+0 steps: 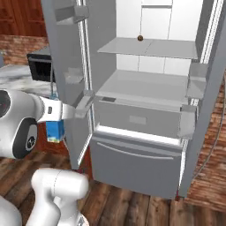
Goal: Take out the milk from the fridge and place it on the tray on the counter. Then take the sugar cube near the tray and place it in the tray.
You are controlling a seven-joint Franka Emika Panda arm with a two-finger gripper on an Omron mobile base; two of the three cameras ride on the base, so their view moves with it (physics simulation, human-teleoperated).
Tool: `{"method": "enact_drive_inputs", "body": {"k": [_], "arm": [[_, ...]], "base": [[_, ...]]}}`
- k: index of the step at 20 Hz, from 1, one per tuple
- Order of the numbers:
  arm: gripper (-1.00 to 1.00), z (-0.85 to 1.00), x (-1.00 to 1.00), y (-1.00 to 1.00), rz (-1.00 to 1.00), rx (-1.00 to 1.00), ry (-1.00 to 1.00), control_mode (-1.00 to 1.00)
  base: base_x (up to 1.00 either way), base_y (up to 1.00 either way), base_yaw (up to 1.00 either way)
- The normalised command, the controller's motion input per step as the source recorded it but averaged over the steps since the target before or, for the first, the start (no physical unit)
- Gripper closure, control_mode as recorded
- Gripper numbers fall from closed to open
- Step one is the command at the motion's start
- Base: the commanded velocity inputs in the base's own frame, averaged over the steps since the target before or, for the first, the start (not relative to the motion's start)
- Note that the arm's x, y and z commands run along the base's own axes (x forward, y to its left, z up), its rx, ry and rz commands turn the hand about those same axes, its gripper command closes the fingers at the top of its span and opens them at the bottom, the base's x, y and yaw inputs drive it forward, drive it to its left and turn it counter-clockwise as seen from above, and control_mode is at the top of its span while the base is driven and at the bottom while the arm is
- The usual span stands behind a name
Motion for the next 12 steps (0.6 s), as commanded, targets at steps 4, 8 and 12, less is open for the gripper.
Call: {"method": "enact_drive_inputs", "body": {"k": [4,8,12], "arm": [[1.00,0.00,0.00,0.00,0.00,0.00,0.00,1.00],[1.00,0.00,0.00,0.00,0.00,0.00,0.00,1.00],[1.00,0.00,0.00,0.00,0.00,0.00,0.00,1.00]], "base": [[-0.87,1.00,0.34],[-0.68,1.00,0.42],[-0.06,0.74,0.82]]}}
